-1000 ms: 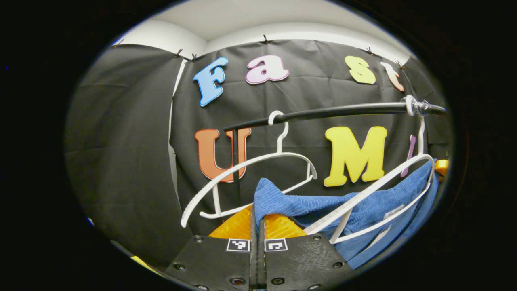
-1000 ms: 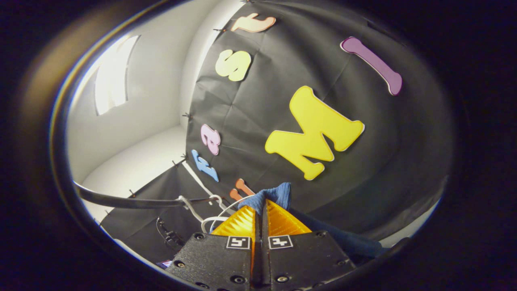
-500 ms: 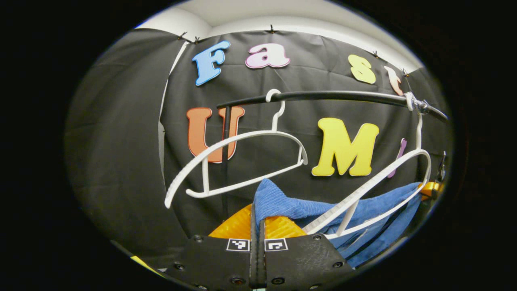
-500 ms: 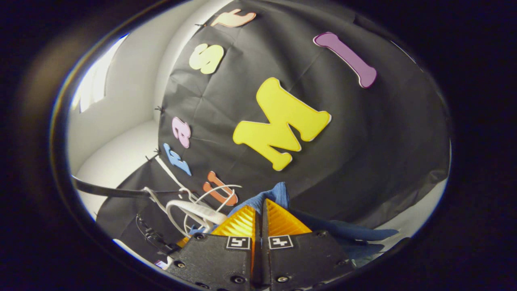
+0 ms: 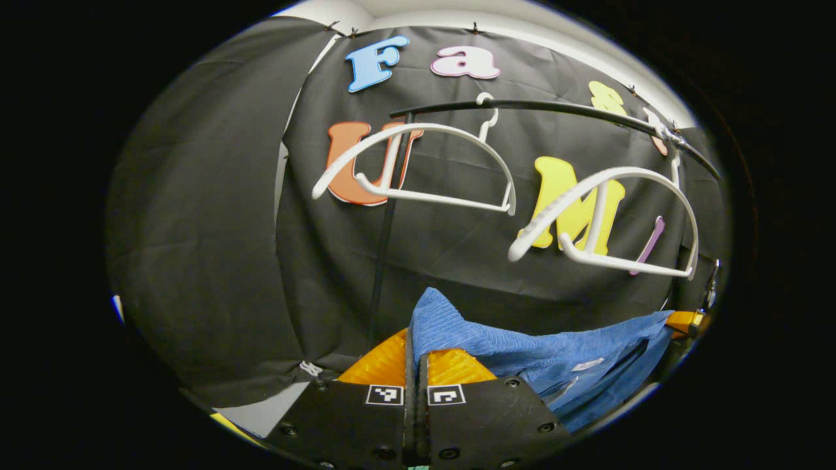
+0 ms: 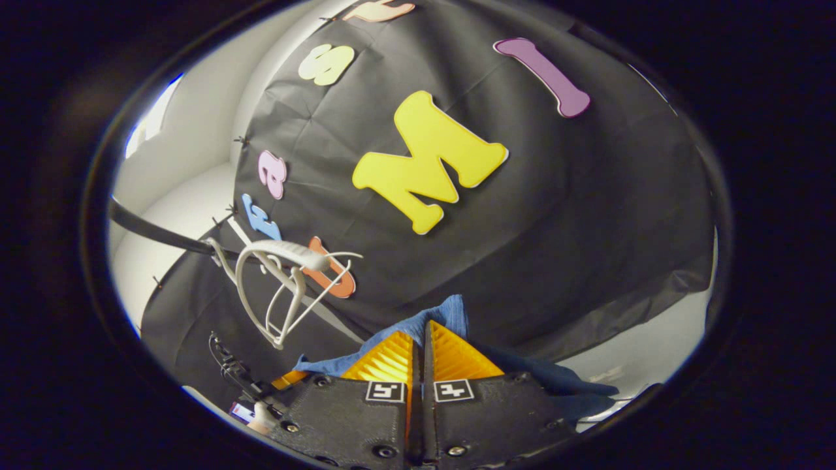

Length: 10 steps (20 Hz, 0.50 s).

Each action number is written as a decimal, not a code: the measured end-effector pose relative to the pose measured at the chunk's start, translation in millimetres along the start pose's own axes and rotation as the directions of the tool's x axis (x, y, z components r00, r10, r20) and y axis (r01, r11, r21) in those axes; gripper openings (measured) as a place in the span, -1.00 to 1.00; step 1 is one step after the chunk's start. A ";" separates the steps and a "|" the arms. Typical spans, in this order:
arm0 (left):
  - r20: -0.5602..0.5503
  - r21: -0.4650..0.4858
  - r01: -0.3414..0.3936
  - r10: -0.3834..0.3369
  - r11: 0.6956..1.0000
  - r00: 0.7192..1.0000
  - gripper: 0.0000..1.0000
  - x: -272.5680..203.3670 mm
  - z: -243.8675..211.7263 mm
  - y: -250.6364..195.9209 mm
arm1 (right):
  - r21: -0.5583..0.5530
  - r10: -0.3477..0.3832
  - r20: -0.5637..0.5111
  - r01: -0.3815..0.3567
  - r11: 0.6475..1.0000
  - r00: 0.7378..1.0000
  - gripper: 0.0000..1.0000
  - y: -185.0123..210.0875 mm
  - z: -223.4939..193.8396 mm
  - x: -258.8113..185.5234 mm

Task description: Grasp the clothes on the hanger with both hands and then place them into the laundry hamper below.

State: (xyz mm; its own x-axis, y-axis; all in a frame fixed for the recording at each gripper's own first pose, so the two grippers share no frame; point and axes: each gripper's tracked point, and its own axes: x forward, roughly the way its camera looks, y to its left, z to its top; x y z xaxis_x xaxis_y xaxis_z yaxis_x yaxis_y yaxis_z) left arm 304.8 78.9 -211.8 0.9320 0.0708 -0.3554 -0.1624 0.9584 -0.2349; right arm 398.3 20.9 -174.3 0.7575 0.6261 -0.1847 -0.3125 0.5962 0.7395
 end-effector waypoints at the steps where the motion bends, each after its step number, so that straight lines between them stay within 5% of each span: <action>1: -0.011 0.010 0.000 0.000 1.000 1.000 -1.00 -5.0 -7.9 -0.6 | -0.005 -0.011 -0.009 0.011 1.000 1.000 -0.93 -2.8 -7.3 -1.3; 10: -0.091 0.070 0.084 -0.077 0.994 0.993 -0.94 -60.7 -58.5 -27.5 | -0.154 -0.084 -0.078 0.072 0.986 0.993 -0.92 20.5 -81.4 -29.3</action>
State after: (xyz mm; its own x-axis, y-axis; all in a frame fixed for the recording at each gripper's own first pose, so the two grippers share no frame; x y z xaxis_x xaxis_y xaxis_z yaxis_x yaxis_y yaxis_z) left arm 233.7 32.0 -236.7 0.9085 -0.0290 -0.4168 -0.0606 0.9779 -0.2000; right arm 323.1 55.7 -206.3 0.7340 0.6110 -0.2965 -0.3418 0.7096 0.6161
